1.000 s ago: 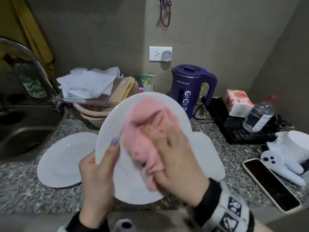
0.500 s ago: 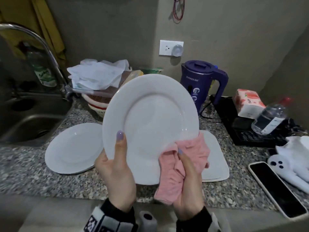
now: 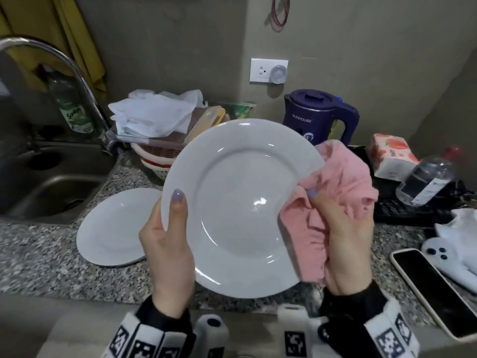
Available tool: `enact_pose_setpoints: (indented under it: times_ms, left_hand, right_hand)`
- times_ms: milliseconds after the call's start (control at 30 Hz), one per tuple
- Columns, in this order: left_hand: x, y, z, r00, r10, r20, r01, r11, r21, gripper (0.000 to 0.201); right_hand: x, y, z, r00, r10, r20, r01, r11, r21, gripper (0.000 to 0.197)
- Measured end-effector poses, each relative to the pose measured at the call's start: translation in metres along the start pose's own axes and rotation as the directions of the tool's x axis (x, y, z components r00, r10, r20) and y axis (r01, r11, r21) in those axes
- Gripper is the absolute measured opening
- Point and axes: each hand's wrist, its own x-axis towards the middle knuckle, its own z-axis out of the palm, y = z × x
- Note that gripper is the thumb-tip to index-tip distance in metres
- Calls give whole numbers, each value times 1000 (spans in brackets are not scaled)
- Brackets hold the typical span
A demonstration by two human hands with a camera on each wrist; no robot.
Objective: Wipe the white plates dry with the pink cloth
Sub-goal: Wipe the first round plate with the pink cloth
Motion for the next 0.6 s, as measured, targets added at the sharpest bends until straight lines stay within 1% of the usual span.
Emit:
enact_pose_setpoints:
  times_ms: [33, 67, 100, 133, 167, 200, 233, 267, 300, 333, 367, 400, 433, 467, 500, 533, 600]
  left_hand:
    - [-2, -2, 3, 999, -6, -37, 5, 999, -36, 27]
    - [-5, -4, 6, 997, -4, -76, -1, 998, -68, 27]
    - [-8, -4, 9, 993, 12, -115, -22, 996, -90, 26]
    - [-12, -5, 13, 989, 34, -145, -50, 993, -105, 25]
    - [-16, -6, 16, 985, 47, -164, -67, 990, -121, 24]
    - [-20, -7, 18, 984, 52, -173, -76, 988, -135, 24]
    - [-23, -8, 17, 984, 54, -171, -77, 988, -134, 24]
    - [-25, -9, 14, 988, 51, -147, -69, 990, -122, 26]
    - [-24, -9, 8, 995, 34, -94, -45, 993, -112, 28]
    - [-18, -7, 2, 1000, 18, -7, -19, 994, -110, 29]
    - [-11, -2, -4, 995, 13, 100, -2, 994, -111, 31]
    - [-3, 3, -9, 981, 9, 196, 12, 994, -107, 35]
    - [3, 8, -12, 964, -5, 265, 30, 995, -91, 41]
    - [7, 10, -12, 960, -37, 278, 59, 996, -73, 43]
    - [8, 11, -11, 967, -64, 247, 83, 994, -68, 41]
    - [6, 9, -8, 980, -63, 188, 79, 994, -78, 36]
    - [-4, 5, 1, 998, -36, 58, 42, 992, -118, 28]
  right_hand:
    - [-10, 9, 2, 998, 15, -63, -13, 1000, 22, 62]
    - [-22, 19, 5, 989, 61, -137, -56, 998, 37, 75]
    - [-34, 28, 9, 969, 136, -208, -125, 990, 65, 91]
    - [-44, 37, 13, 941, 217, -261, -198, 975, 97, 101]
    - [-49, 45, 13, 912, 278, -301, -246, 959, 141, 102]
    - [-50, 49, 13, 898, 303, -320, -255, 950, 181, 94]
    - [-48, 49, 12, 893, 297, -338, -243, 951, 194, 83]
    - [-45, 45, 10, 900, 286, -328, -235, 954, 187, 76]
    - [-39, 40, 7, 925, 264, -274, -222, 959, 175, 76]
    - [-33, 33, 3, 949, 240, -205, -211, 965, 153, 80]
    - [-26, 25, -1, 966, 208, -153, -192, 975, 110, 82]
    - [-18, 18, -4, 980, 167, -111, -159, 984, 74, 78]
    - [-11, 11, -6, 989, 134, -59, -131, 990, 50, 71]
    - [-5, 6, -7, 994, 112, -6, -112, 993, 32, 65]
    - [-1, 1, -6, 997, 76, 20, -76, 997, 6, 62]
    - [0, -1, -2, 1000, 14, 7, -14, 1000, -25, 60]
    - [-9, 4, 6, 990, -62, -127, 55, 997, -62, 55]
